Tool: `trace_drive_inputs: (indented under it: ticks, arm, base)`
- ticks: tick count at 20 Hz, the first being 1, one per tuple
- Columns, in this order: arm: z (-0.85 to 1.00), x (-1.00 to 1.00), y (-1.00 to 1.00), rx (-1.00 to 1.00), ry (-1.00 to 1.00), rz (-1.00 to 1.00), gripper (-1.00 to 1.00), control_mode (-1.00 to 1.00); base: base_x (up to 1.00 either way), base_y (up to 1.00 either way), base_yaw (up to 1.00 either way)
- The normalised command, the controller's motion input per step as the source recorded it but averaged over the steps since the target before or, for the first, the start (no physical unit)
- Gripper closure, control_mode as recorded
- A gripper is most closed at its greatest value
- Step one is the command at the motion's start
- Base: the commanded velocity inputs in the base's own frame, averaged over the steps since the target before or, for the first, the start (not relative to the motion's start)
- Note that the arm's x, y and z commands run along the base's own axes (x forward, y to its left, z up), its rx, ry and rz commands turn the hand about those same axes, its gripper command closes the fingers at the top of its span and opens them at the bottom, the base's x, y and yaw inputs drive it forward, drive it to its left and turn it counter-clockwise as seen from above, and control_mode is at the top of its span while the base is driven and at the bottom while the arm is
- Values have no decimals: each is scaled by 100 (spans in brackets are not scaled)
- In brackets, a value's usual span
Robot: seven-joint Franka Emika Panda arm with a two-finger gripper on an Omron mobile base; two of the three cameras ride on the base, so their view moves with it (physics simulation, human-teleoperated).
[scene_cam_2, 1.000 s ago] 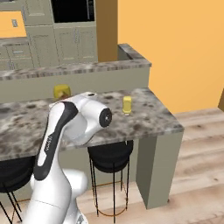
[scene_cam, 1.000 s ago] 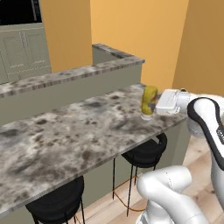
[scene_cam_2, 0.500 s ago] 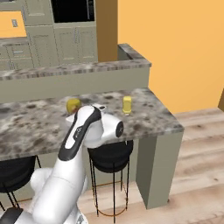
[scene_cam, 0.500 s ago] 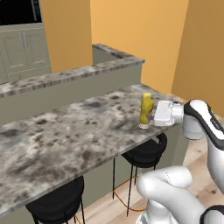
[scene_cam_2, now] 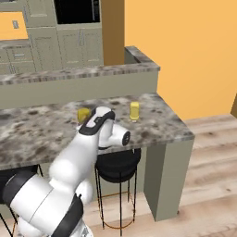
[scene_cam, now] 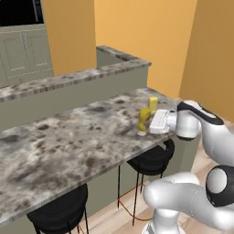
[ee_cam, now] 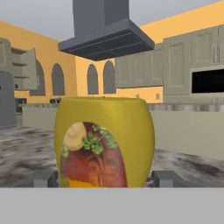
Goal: The dining table condiment station is running low on mustard. Refill the condiment station by opening the cabinet and taking the mustard from the cabinet and placing it on the dining table.
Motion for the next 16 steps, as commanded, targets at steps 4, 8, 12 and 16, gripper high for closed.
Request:
trace_drive_inputs:
  ticks: [4, 8, 12, 16]
  arm:
    - [-38, 70, -10, 0, 0, 0, 100, -100]
    - [-24, 72, -14, 0, 0, 0, 100, -100]
    - [-27, 66, -11, 0, 0, 0, 100, -100]
    - [-29, 55, -1, 0, -1, 0, 100, -100]
  base:
    - [0, 0, 0]
    - [0, 0, 0]
    - [0, 0, 0]
    - [0, 0, 0]
